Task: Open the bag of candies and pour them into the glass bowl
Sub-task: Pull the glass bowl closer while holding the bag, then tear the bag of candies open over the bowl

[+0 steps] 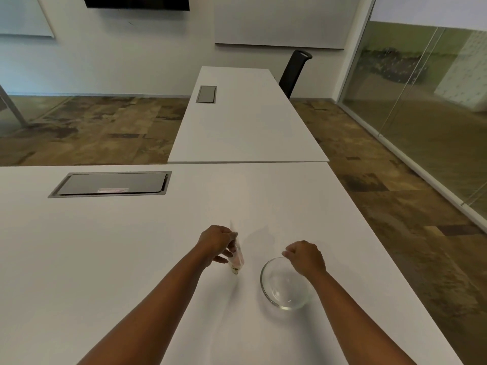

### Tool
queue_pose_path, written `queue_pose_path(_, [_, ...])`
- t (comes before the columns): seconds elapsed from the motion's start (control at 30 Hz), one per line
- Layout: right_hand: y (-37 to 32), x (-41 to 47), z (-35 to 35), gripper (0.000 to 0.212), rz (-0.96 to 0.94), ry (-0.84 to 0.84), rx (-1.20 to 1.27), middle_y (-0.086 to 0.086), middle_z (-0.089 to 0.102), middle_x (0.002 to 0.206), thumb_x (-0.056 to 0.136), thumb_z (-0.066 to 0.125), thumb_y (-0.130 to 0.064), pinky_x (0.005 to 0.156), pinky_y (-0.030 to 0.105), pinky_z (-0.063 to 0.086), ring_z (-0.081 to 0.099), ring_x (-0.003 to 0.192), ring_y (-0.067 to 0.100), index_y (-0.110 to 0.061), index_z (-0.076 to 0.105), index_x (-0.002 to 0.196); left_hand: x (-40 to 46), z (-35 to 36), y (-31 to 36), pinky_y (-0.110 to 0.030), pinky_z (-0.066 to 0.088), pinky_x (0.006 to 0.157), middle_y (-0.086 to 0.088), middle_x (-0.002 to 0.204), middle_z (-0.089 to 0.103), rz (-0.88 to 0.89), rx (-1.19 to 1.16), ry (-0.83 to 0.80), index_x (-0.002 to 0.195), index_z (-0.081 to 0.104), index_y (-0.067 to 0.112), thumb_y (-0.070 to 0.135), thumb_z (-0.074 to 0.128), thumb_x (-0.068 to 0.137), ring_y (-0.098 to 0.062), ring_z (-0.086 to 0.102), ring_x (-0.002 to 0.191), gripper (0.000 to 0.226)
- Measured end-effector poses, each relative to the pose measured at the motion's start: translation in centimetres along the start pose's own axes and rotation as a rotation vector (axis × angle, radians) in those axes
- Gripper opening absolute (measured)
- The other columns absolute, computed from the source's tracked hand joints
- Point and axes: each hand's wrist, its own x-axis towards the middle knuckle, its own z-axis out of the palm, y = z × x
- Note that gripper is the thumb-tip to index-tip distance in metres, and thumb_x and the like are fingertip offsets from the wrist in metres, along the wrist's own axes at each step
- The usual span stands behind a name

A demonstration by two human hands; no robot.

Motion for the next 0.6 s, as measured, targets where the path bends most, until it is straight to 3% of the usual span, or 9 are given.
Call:
queue_pose_path(0.07, [-2.2, -0.7, -0.3, 0.018, -0.058, 0.044, 0.299, 0.009, 0.075, 0.088, 0.085, 0.066, -0.023, 0.068, 0.025, 0.047, 0.068, 0.092, 0.026, -0.009, 0.076, 0.082, -0.2, 0.0, 0.2, -0.025, 0.051, 0.053, -0.003, 0.062, 0.062, 0.031, -0.034, 0.010, 0.058, 0.055, 0.013, 0.023, 0.052, 0.092, -0.015, 0.062, 0.057, 0.035])
queue_pose_path(0.13, [-4.6, -1.7, -0.7, 0.020, -0.087, -0.054, 0.584, 0.009, 0.073, 0.083, 0.080, 0.072, -0.020, 0.059, 0.021, 0.055, 0.070, 0.077, 0.019, -0.005, 0.076, 0.092, -0.5, 0.1, 0.5, -0.025, 0.052, 0.052, -0.002, 0.064, 0.064, 0.062, -0.047, 0.006, 0.059, 0.057, 0.013, 0.023, 0.052, 0.091, -0.015, 0.063, 0.057, 0.034])
queue_pose_path(0.2, [-6.4, -2.7, -1.0, 0.023, -0.126, -0.158, 0.680, 0.004, 0.072, 0.080, 0.076, 0.076, -0.020, 0.049, 0.011, 0.051, 0.068, 0.066, 0.007, -0.005, 0.076, 0.094, -0.8, 0.3, 0.7, -0.024, 0.052, 0.052, -0.002, 0.065, 0.066, 0.089, -0.045, -0.005, 0.063, 0.060, 0.013, 0.024, 0.051, 0.092, -0.015, 0.064, 0.058, 0.032])
queue_pose_path(0.3, [-7.9, -3.5, -1.3, 0.025, -0.196, -0.164, 0.641, 0.009, 0.076, 0.089, 0.073, 0.079, -0.019, 0.053, 0.011, 0.054, 0.068, 0.067, 0.003, -0.006, 0.076, 0.095, -1.0, 0.4, 0.9, -0.025, 0.053, 0.051, -0.003, 0.066, 0.067, 0.113, -0.056, -0.013, 0.069, 0.062, 0.014, 0.024, 0.050, 0.093, -0.015, 0.065, 0.060, 0.029])
queue_pose_path(0.43, [-8.5, -3.7, -1.3, 0.020, -0.239, -0.047, 0.419, 0.013, 0.077, 0.095, 0.077, 0.075, -0.018, 0.078, 0.032, 0.061, 0.072, 0.080, 0.019, -0.008, 0.077, 0.095, -0.9, 0.6, 0.9, -0.025, 0.052, 0.051, -0.003, 0.067, 0.066, 0.113, -0.035, -0.019, 0.067, 0.062, 0.013, 0.025, 0.048, 0.094, -0.015, 0.063, 0.061, 0.032])
queue_pose_path(0.53, [-8.7, -3.7, -0.9, 0.014, -0.254, 0.000, 0.295, 0.012, 0.078, 0.090, 0.080, 0.071, -0.017, 0.064, 0.019, 0.053, 0.062, 0.060, 0.010, -0.011, 0.078, 0.090, -0.7, 1.1, 0.7, -0.026, 0.053, 0.052, -0.002, 0.065, 0.065, 0.119, -0.022, -0.028, 0.062, 0.060, 0.014, 0.027, 0.049, 0.094, -0.016, 0.063, 0.061, 0.036])
queue_pose_path(0.6, [-8.8, -3.7, -0.6, 0.014, -0.257, 0.050, 0.253, 0.011, 0.078, 0.090, 0.081, 0.069, -0.016, 0.059, 0.015, 0.048, 0.065, 0.062, 0.013, -0.011, 0.078, 0.091, -0.5, 1.2, 0.6, -0.025, 0.053, 0.052, -0.003, 0.066, 0.064, 0.115, -0.043, -0.042, 0.063, 0.058, 0.013, 0.029, 0.049, 0.094, -0.016, 0.063, 0.061, 0.036])
